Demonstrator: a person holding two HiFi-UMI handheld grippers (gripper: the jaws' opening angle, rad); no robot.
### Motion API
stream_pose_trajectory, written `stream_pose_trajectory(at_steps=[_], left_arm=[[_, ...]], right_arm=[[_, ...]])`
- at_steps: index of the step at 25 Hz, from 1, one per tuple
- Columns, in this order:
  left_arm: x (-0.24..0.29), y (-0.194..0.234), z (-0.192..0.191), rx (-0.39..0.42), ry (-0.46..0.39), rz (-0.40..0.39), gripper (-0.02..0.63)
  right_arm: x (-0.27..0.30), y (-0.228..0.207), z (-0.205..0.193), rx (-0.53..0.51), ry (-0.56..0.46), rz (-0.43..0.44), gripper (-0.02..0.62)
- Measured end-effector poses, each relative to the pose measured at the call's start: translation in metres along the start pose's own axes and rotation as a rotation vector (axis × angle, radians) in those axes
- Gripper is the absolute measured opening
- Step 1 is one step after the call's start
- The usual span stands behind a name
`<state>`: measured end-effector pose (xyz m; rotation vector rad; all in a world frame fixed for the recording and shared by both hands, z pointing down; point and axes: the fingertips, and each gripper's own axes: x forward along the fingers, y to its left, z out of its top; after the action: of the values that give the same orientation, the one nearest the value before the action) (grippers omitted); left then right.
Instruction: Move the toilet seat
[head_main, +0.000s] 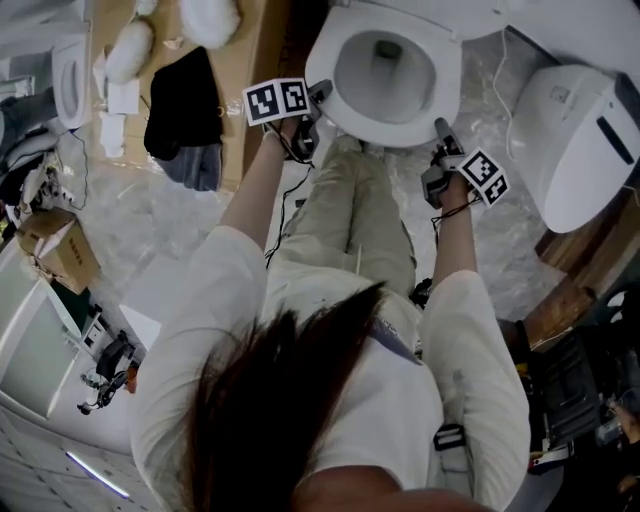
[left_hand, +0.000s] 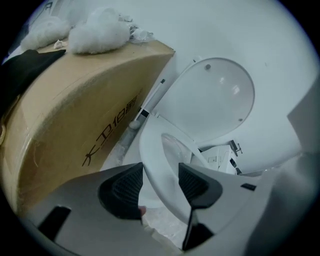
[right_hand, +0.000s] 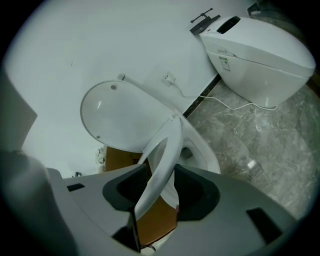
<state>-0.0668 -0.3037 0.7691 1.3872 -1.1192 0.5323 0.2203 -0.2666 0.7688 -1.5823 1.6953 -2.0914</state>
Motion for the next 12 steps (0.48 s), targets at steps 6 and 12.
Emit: stream_pose_trajectory(at_steps=[6,12], left_arm=[[-0.008,-0.009,0.008,0.000,0.042,-0.002,0.204],[-0.016,-0.021,0.025,-0.018,0.041,-0.002,0.203]], right_arm=[[-0.001,0.008,0.011,0.128,-0.024,-0.014,0.175],[0.000,0.024,0.026,0.072,0.040,-0.011,0.175]])
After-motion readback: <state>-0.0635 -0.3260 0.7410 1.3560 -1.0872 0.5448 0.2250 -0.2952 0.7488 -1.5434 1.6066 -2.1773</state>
